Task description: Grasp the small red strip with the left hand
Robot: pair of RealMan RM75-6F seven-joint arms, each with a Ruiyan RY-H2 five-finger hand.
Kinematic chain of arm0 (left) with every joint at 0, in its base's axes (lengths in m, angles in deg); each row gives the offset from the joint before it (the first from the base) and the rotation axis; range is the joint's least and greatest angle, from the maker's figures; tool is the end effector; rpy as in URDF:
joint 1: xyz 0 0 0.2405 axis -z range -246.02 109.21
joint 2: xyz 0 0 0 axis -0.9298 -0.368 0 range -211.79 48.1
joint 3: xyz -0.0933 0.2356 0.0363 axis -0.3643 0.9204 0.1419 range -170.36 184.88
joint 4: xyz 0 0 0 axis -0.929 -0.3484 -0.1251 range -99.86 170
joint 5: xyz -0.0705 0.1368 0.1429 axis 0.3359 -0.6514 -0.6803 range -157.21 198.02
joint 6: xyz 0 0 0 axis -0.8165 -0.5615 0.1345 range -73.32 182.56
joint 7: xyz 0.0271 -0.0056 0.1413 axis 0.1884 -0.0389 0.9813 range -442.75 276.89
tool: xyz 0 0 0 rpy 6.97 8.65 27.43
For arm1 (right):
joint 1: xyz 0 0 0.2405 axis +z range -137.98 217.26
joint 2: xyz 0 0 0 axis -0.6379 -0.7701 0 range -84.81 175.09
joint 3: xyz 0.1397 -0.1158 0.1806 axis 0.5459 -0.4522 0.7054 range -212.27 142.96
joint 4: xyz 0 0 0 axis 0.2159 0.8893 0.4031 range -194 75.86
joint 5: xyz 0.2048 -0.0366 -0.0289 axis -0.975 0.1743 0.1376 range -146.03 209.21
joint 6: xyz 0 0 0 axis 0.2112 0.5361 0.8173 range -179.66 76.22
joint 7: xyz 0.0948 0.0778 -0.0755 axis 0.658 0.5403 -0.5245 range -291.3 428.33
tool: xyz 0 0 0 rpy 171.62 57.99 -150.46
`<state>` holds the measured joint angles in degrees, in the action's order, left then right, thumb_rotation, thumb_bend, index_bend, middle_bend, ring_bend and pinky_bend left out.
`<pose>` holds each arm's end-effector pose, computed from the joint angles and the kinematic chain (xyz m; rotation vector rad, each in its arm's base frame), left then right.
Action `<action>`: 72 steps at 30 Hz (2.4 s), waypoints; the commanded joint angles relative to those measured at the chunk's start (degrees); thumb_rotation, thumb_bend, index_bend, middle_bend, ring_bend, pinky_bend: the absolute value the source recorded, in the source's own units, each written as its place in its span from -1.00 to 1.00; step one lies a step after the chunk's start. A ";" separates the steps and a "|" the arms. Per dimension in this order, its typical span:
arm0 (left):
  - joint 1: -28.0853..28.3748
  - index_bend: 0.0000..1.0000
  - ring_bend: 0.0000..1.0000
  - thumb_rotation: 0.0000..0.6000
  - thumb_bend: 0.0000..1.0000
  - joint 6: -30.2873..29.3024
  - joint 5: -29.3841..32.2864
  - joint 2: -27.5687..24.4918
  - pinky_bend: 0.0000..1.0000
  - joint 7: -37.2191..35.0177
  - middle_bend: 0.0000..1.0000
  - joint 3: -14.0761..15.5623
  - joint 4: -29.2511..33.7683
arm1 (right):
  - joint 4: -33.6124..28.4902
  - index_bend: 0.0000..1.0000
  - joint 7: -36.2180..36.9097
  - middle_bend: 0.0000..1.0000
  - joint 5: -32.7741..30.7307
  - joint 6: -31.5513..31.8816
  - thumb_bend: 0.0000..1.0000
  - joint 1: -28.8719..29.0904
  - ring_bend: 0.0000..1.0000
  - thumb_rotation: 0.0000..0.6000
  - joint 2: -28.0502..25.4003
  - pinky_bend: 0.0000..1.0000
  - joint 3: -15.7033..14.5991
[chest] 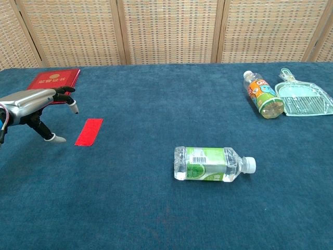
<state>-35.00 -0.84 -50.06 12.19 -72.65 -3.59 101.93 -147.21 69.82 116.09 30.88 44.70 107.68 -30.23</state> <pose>-0.2391 0.3461 -0.0146 -1.6902 -0.9831 -0.8311 -0.3303 -0.1893 0.1762 1.3848 -0.8629 0.8331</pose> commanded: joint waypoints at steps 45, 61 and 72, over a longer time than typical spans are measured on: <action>4.67 -0.34 -1.00 1.00 -0.49 1.49 -0.22 2.55 -1.00 -6.87 -1.00 -2.26 -6.03 | 0.31 -1.00 0.33 -1.00 -0.81 -0.57 -1.00 0.28 -1.00 1.00 0.00 -1.00 -0.03; 2.96 -0.06 -1.00 1.00 -0.47 4.02 -1.56 0.26 -1.00 -6.75 -1.00 2.89 -1.38 | 0.01 -1.00 0.32 -1.00 -0.55 -0.14 -1.00 0.11 -1.00 1.00 -0.12 -1.00 -0.12; 3.67 -0.04 -1.00 1.00 -0.42 4.65 -0.01 2.59 -1.00 -5.97 -1.00 2.23 -4.38 | 0.17 -1.00 0.67 -1.00 -0.82 -0.54 -1.00 0.26 -1.00 1.00 -0.18 -1.00 -0.06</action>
<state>-31.43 3.67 -50.22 14.65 -78.68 -1.25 97.71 -147.04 70.49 115.27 30.34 44.96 107.49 -30.30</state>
